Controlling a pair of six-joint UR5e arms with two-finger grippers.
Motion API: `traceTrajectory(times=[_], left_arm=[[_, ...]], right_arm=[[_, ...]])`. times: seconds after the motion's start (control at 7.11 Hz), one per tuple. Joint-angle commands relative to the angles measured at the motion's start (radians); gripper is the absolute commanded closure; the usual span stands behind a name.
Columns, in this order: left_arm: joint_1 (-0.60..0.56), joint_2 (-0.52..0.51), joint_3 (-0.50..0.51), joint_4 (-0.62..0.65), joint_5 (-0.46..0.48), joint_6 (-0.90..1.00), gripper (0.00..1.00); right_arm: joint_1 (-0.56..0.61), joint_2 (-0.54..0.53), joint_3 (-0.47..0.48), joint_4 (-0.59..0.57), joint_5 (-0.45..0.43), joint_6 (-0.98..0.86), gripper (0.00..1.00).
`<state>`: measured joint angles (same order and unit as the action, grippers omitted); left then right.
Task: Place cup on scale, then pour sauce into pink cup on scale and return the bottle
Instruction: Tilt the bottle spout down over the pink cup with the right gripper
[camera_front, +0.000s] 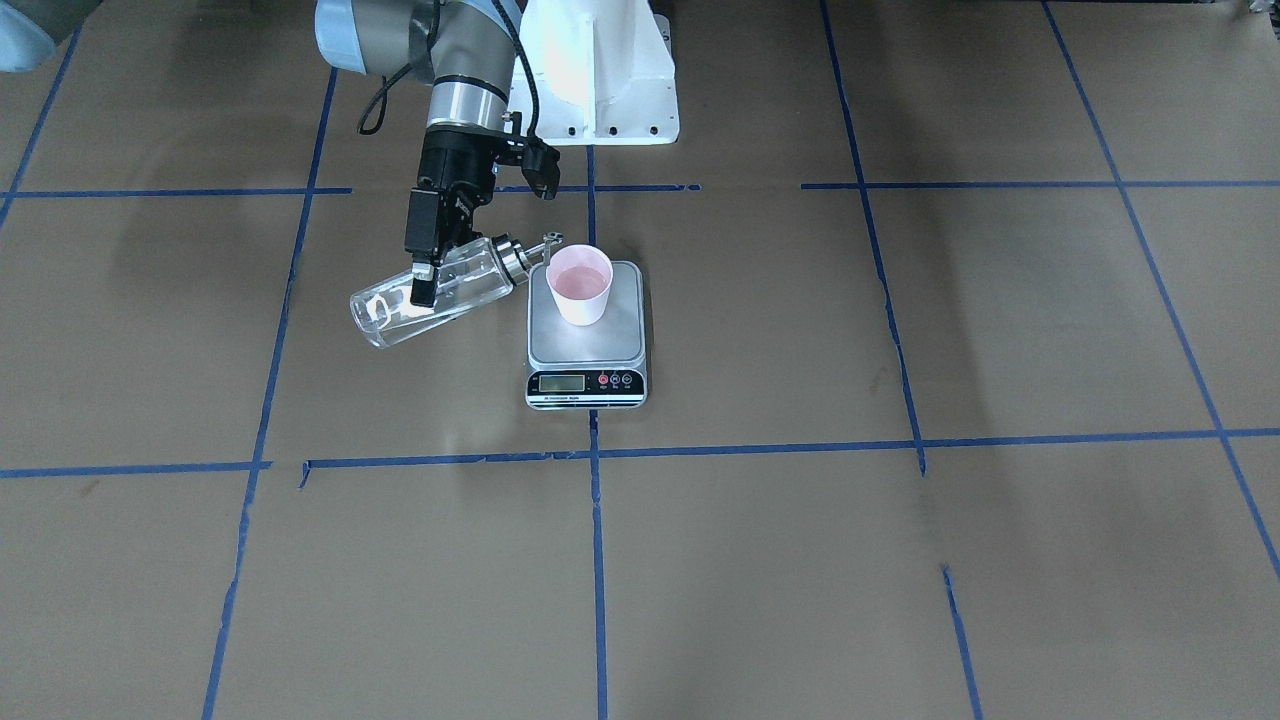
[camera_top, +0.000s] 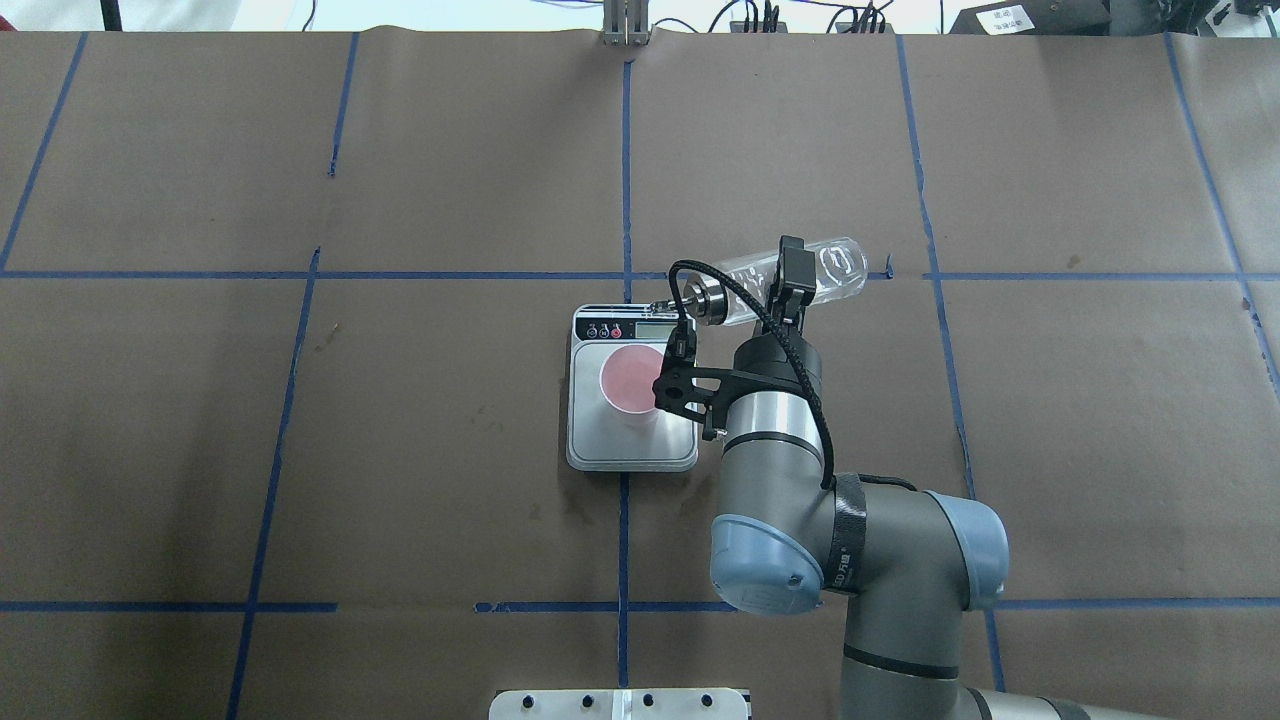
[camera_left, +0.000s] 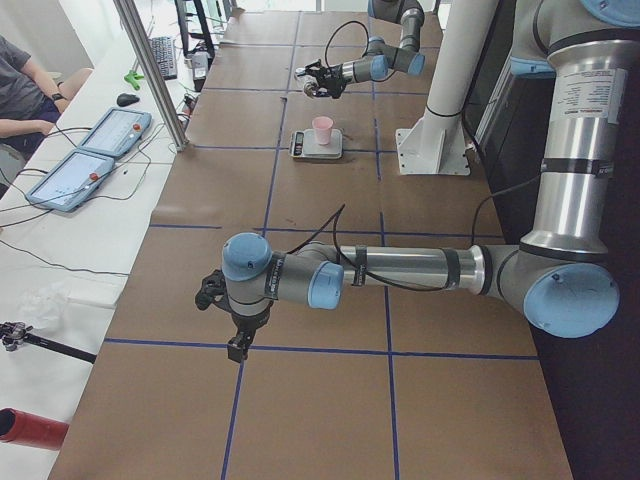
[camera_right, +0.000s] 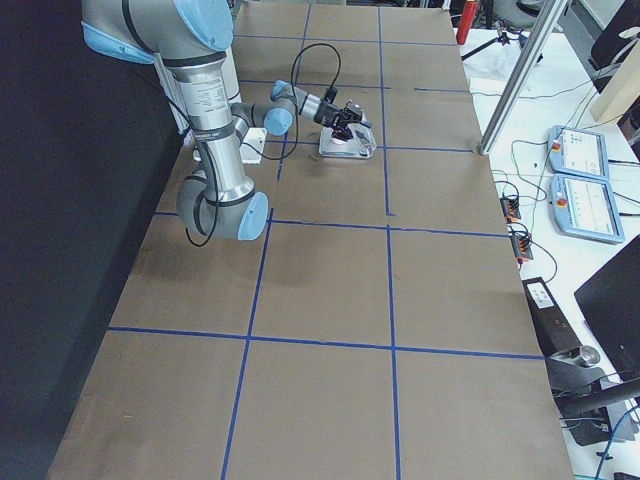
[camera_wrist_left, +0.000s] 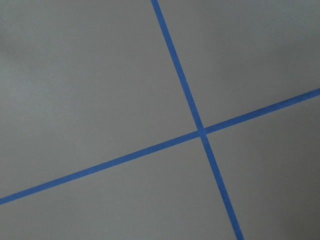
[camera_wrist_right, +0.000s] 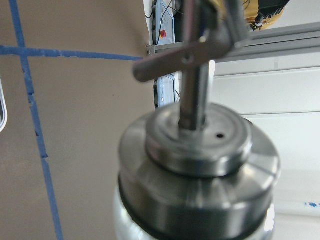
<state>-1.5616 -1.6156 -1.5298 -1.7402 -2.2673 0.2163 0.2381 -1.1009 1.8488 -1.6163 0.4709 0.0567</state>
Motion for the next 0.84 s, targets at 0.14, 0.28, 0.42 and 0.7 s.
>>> traceTrajectory(times=[0.14, 0.28, 0.42, 0.7], left_arm=[[0.002, -0.001, 0.005, -0.004, 0.000, 0.000, 0.00], [0.002, -0.001, 0.002, -0.002, 0.000, 0.000, 0.00], [0.002, -0.001, 0.000, -0.002, -0.001, 0.000, 0.00], [0.002, -0.004, -0.003, 0.004, -0.002, 0.000, 0.00]], right_arm=[[-0.020, -0.002, -0.035, -0.025, -0.116, -0.107, 1.00], [-0.022, -0.004, -0.049, -0.027, -0.133, -0.115, 1.00], [-0.025, -0.001, -0.074, -0.027, -0.165, -0.123, 1.00], [-0.036, -0.008, -0.086, -0.027, -0.198, -0.135, 1.00]])
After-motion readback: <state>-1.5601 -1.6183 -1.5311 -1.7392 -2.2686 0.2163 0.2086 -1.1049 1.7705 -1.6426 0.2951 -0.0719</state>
